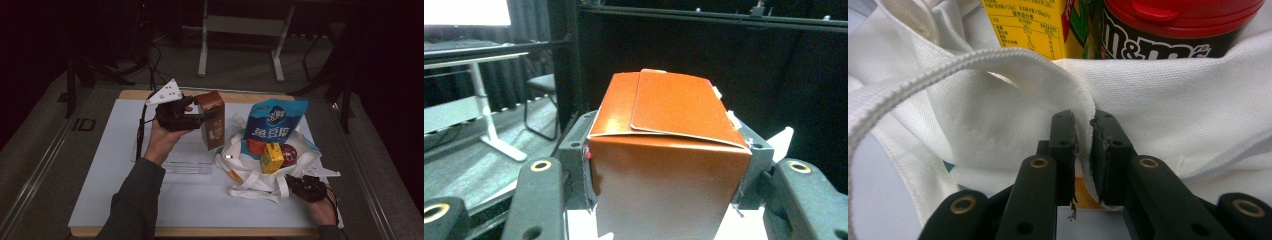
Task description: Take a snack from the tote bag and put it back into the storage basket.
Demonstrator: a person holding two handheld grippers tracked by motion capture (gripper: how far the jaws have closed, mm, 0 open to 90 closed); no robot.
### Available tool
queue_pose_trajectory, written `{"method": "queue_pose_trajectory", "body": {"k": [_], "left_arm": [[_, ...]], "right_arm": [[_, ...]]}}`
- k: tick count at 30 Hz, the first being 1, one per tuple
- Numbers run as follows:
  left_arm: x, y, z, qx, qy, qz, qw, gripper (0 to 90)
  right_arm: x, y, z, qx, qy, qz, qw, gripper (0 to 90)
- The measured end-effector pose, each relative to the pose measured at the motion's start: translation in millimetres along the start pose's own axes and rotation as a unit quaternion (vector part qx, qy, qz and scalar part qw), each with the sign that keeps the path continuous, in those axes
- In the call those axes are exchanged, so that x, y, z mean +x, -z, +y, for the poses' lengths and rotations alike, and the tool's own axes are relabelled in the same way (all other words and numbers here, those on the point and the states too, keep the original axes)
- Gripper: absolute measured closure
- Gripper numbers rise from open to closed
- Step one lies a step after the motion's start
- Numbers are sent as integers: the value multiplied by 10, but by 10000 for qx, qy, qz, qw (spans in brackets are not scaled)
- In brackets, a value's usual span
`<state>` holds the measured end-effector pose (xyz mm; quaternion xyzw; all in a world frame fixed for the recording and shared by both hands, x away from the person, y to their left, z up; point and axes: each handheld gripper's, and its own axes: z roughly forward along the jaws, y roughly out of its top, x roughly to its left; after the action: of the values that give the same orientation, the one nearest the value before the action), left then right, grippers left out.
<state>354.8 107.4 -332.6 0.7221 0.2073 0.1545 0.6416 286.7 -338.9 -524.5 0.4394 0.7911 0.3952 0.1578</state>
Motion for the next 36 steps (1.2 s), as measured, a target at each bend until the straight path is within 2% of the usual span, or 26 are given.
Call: {"method": "queue_pose_trajectory", "body": {"k": [17,24,36], "left_arm": [[177,322,-16,223,-154,219,9994,427],[217,365,-74,583,-321,497,9965,427],[297,433,-136,908,-357,537,9938,428]], "right_arm": [[5,0,0,1,-1,-16,10000,801],[4,0,-1,0,-3,-15,10000,801],[1,2,-5,-3,-11,-4,10000,801]]}}
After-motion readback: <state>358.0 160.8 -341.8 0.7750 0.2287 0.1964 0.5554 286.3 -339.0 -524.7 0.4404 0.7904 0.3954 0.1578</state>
